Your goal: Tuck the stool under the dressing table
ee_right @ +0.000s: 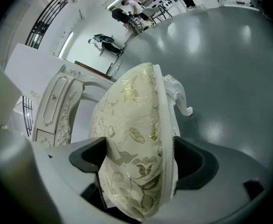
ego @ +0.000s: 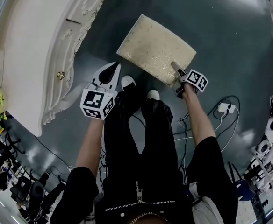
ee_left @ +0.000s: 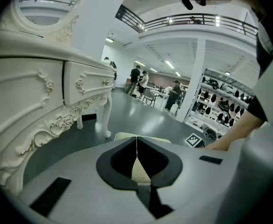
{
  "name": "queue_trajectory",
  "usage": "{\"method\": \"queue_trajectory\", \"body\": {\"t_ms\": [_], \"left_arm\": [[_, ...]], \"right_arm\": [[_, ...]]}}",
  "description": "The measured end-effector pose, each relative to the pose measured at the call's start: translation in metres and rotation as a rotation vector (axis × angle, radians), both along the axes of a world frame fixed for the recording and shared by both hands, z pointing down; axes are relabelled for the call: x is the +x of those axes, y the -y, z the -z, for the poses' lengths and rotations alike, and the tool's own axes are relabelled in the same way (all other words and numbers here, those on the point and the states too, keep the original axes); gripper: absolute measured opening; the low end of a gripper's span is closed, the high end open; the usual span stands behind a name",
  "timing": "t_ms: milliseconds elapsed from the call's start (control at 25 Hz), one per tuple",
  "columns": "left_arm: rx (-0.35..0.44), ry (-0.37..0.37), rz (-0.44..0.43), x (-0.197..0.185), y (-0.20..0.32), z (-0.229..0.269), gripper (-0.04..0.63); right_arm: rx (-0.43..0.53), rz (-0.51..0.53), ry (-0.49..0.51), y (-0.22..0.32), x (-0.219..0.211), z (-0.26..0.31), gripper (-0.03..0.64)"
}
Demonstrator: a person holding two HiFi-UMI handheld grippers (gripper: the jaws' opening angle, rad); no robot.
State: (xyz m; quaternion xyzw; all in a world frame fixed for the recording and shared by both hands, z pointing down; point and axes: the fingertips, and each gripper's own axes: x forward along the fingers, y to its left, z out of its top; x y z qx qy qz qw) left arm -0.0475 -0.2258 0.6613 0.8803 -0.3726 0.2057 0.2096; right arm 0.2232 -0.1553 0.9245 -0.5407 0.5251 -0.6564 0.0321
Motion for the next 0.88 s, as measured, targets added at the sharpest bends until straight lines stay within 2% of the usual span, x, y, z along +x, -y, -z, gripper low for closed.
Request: {"method": "queue_trajectory", "body": {"t_ms": [200,480,880], "left_arm": [[0.000,-0.009,0.032,-0.012,0.002,0.001,0.021],[0.005,-0.008,0.059,-0.028,0.004,-0.002,0.021],[0.014,-0.007,0.082,-0.041,0.014,-0.008,0.021]], "right_arm": [[-0.013,0.037,0.025,0.017,-0.016,0.002,0.451],[0.005,0.033,0.036,0.037,-0.035,0.004,0.446],[0.059,0.078,0.125,0.076,-0.085,0.007,0.397]]}}
